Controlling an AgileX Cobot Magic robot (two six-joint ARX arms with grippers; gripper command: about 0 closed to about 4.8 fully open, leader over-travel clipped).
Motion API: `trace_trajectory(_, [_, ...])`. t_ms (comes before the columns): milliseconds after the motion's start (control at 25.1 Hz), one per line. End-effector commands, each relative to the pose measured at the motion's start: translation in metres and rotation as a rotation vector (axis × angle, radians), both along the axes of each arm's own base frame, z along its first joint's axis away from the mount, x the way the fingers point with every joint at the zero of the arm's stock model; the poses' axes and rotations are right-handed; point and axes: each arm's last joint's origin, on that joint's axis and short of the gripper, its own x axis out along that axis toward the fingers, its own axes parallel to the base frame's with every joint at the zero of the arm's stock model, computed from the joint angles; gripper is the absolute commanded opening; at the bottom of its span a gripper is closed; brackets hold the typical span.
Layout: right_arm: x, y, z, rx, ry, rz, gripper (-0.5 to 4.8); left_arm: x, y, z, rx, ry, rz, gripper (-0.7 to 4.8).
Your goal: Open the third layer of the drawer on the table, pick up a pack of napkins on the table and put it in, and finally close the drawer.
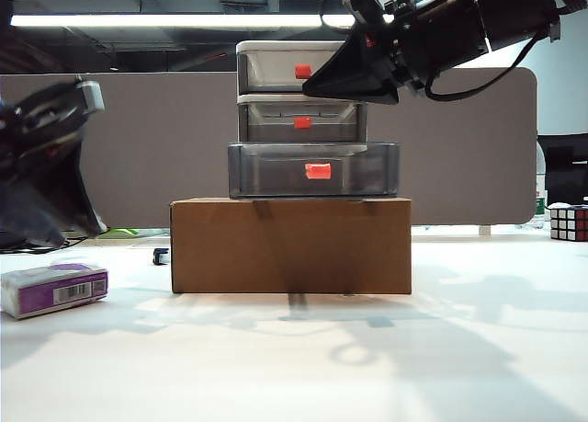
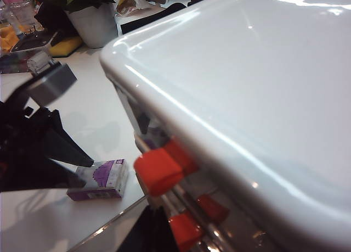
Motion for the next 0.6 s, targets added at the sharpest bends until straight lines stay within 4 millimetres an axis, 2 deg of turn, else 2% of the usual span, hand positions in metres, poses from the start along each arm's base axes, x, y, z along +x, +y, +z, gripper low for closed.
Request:
trace_trajectory(40, [0.0001, 0.0002, 0.0039, 0.011, -0.013, 0.005, -0.06, 0.0015, -0.0026, -0.0029, 0.048, -0.061, -0.194, 3.59])
trace_trajectory(318, [-0.0008, 0.0003, 0.0020, 0.006, 0.009, 0.023, -0.06, 0.0045, 0.0017, -0.0070, 0.281, -0.125, -0.224, 3.73])
trace_trajectory(597, [-0.0008, 0.0003, 0.0019, 0.006, 0.009, 0.023, -0.06, 0.0066, 0.0024, -0.0117, 0.313, -0.105, -0.204, 3.73])
